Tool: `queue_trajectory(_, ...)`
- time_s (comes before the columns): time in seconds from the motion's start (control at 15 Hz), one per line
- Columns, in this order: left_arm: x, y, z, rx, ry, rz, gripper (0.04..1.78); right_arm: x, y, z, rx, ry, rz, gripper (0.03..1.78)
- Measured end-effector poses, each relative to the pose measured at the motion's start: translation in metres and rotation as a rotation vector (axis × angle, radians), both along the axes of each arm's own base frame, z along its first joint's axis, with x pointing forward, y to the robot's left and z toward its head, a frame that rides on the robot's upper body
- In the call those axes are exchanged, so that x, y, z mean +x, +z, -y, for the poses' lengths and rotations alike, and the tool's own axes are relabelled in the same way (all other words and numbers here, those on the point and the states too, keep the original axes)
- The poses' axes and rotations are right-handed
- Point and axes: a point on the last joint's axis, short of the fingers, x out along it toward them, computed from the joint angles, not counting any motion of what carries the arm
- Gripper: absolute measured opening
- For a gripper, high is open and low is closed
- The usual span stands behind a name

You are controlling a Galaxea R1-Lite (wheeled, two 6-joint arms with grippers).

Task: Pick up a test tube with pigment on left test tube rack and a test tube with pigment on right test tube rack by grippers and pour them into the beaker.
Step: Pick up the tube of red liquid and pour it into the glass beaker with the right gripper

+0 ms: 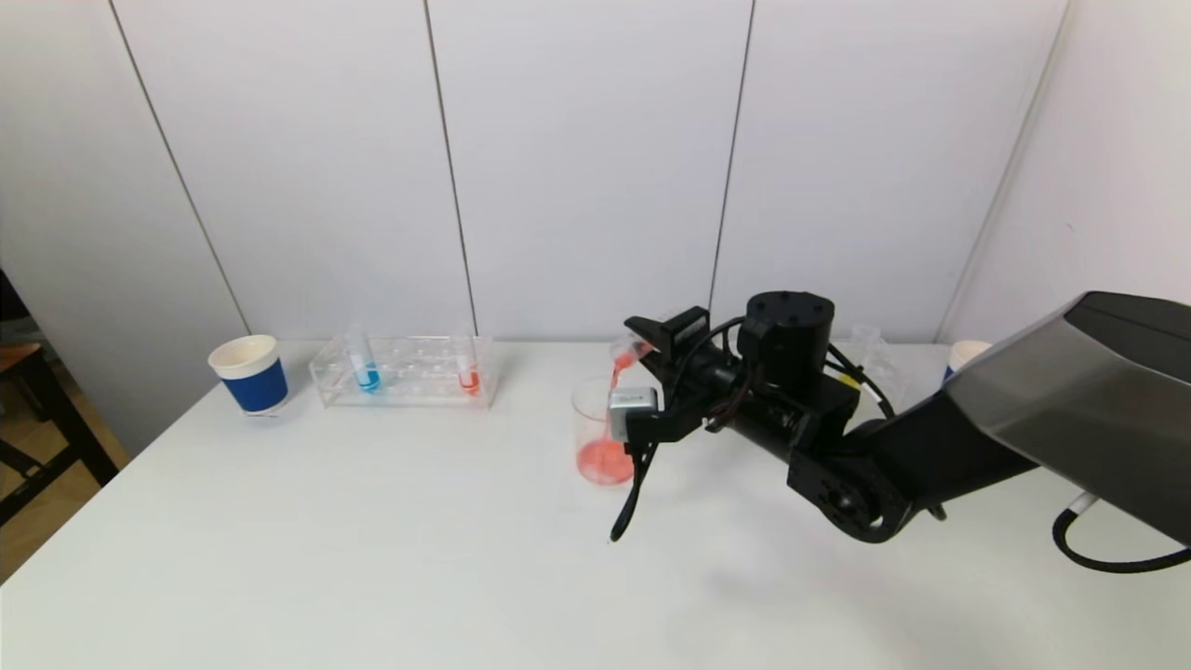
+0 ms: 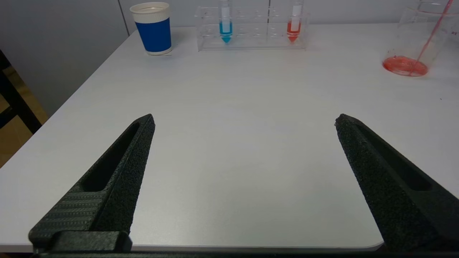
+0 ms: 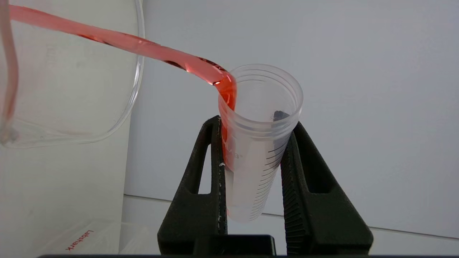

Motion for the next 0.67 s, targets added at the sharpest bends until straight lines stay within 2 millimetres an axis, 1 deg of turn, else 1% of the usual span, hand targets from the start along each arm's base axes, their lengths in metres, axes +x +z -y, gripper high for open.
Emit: queue_trajectory(0.67, 0.0, 0.0, 0.0, 0.0, 0.0, 0.0, 1.76, 0.0023, -0.001, 0.0023, -0.078, -0.031, 0.05, 0.49)
